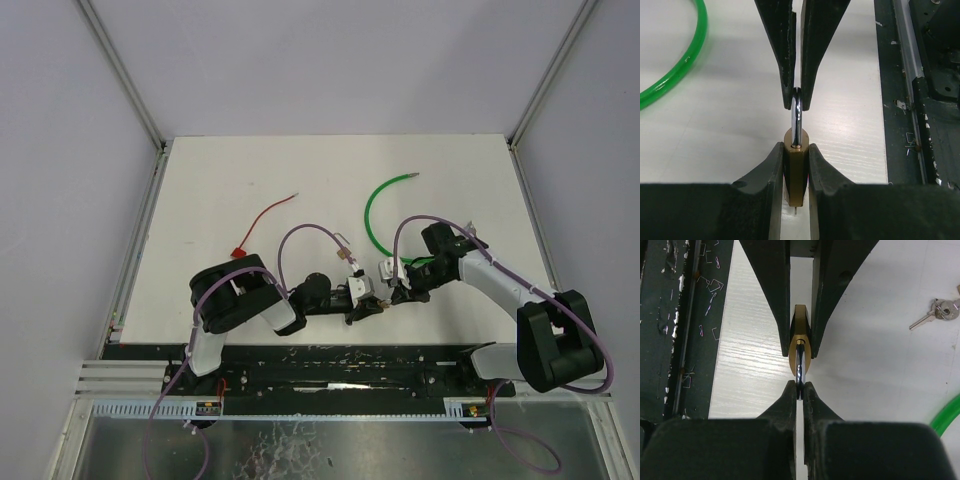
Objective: Lock with the key
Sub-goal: Lock the lock.
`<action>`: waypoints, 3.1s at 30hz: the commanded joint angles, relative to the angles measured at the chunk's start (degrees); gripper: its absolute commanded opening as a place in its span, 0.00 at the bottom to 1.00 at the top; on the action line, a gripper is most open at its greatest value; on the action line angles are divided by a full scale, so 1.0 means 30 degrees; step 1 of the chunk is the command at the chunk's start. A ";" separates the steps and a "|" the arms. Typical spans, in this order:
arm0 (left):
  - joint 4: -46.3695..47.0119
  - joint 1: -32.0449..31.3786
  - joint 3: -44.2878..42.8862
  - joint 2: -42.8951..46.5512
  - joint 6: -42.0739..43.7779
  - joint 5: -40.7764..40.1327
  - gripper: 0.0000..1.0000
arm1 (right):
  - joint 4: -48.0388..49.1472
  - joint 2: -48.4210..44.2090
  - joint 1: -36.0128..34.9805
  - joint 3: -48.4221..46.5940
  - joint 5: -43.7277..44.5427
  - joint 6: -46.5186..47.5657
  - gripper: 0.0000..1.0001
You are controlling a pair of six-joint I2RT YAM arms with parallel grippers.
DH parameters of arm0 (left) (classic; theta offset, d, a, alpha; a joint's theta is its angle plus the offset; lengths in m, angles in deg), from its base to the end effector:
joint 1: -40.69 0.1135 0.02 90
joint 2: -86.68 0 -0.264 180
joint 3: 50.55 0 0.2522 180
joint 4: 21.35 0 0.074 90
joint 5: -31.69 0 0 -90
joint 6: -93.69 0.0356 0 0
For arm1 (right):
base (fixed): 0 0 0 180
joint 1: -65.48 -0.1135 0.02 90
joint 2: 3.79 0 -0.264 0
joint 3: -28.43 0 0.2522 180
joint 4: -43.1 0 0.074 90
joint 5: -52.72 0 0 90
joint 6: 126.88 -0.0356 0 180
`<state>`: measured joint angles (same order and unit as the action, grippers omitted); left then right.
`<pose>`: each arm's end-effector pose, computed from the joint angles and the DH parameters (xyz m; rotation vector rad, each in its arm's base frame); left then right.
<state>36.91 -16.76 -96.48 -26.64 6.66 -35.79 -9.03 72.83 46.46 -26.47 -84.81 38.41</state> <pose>0.1644 -0.2830 0.1062 1.1743 1.4075 -1.0248 0.1999 0.0967 0.1828 -1.8643 1.5243 0.7725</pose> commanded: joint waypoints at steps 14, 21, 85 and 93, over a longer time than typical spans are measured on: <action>0.0364 -0.0094 -0.1409 -0.0146 0.0671 -0.0630 0.00 | -0.0210 0.1211 -0.1646 0.0172 -0.1412 -0.0287 0.00; 0.1148 0.0084 -0.1160 -0.0192 0.0380 -0.0654 0.00 | 0.0218 0.1113 -0.2025 0.0246 -0.1326 -0.0672 0.00; 0.6393 0.0799 -0.0075 -0.1837 -0.0388 0.0019 0.00 | 0.6362 -0.0084 -0.8248 0.1298 -0.1362 -0.4644 0.00; 0.6488 0.0794 -0.0133 -0.1954 -0.0633 0.0633 0.00 | 0.6630 0.0680 -0.8246 0.1060 -0.1899 -0.5328 0.00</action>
<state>51.32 -13.27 -92.23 -31.25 6.02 -29.87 0.90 69.13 30.00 -25.23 -68.63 22.34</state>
